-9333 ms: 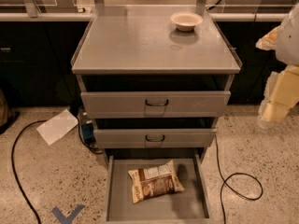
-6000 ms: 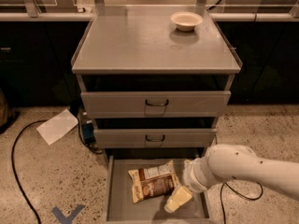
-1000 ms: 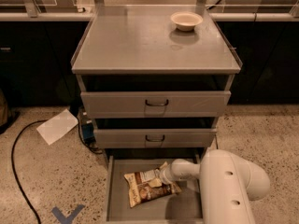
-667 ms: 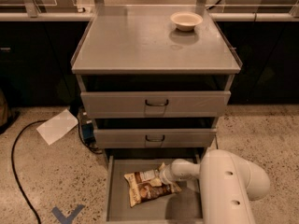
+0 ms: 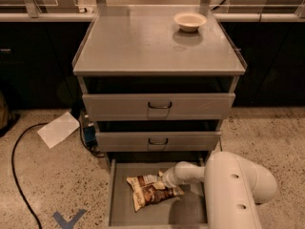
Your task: Pick brown chip bag from bottom drawer and place on counter
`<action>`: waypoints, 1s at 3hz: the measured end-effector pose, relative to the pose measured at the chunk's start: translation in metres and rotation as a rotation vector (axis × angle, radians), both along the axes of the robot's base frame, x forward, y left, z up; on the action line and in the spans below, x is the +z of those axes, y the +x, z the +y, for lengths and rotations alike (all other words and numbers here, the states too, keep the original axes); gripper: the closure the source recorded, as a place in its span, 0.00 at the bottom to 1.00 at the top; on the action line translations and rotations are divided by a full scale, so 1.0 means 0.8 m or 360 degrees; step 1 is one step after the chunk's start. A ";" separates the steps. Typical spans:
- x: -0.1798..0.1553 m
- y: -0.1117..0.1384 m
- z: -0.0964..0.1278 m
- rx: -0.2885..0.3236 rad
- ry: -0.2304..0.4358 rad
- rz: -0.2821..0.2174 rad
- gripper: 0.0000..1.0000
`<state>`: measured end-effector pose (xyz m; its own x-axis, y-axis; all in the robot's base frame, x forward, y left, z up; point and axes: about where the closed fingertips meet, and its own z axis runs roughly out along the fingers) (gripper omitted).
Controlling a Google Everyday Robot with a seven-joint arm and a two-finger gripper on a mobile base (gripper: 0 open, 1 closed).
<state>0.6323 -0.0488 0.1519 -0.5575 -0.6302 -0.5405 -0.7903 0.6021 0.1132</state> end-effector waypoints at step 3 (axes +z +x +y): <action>0.146 -0.047 0.007 0.0107 0.0321 -0.0155 1.00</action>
Offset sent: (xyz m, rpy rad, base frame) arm -0.0692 -0.0367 0.2164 0.4447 -0.1690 -0.0224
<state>0.5943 -0.0428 0.2689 -0.4568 -0.5377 -0.7086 -0.8410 0.5206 0.1472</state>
